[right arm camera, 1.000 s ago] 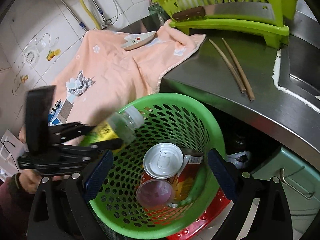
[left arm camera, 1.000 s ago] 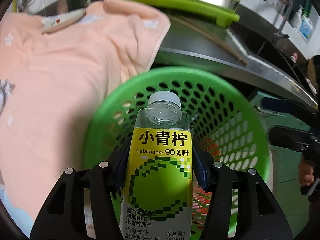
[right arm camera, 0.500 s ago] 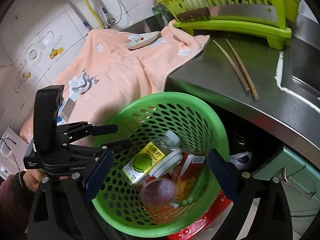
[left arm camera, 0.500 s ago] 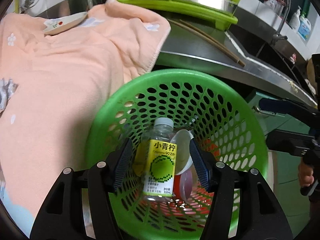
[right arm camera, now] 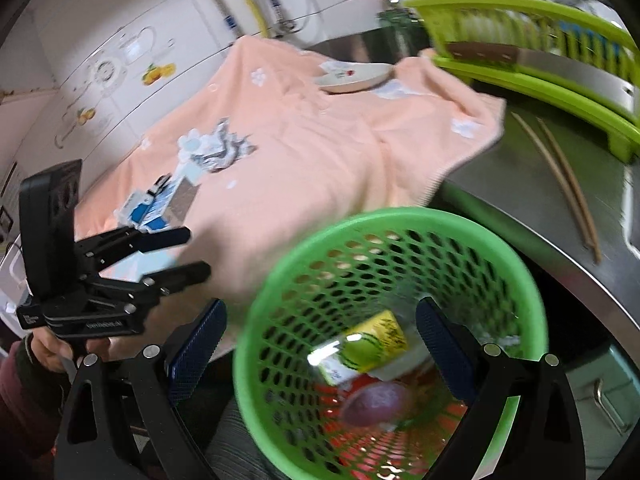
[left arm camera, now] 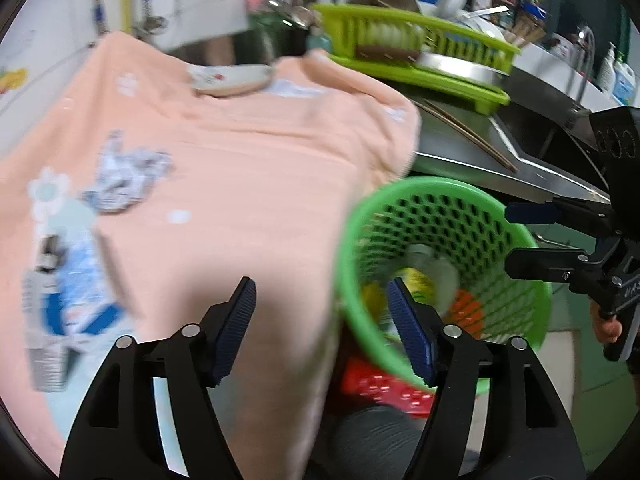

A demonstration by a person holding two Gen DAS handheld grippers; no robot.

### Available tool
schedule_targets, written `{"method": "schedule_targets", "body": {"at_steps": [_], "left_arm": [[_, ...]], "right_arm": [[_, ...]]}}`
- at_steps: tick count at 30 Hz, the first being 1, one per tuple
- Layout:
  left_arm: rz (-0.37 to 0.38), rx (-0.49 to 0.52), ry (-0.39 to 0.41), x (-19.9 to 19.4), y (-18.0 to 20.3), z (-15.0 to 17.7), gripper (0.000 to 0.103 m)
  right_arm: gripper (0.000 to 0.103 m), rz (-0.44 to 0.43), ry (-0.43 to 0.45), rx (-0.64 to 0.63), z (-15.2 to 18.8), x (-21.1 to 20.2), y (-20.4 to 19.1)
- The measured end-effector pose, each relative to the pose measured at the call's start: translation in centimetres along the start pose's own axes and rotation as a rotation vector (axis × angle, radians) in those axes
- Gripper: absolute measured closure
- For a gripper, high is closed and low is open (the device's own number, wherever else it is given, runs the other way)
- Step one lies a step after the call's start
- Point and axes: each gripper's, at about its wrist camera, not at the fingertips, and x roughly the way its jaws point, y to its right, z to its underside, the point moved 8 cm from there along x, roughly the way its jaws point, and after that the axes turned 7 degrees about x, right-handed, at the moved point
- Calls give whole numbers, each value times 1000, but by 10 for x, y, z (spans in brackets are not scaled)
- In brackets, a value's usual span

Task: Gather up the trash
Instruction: 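Move the left gripper to the white milk carton and grasp it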

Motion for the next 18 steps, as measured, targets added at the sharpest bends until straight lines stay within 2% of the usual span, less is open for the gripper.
{"method": "schedule_targets", "body": {"at_steps": [8, 16, 18], "left_arm": [[-129, -23, 25, -48, -85, 24, 21], [-166, 13, -2, -64, -156, 49, 17], [-152, 24, -12, -62, -170, 53, 12]], "right_arm": [[11, -53, -39, -99, -10, 25, -56], [11, -76, -75, -181, -15, 47, -105], [11, -79, -84, -196, -16, 52, -115]]}}
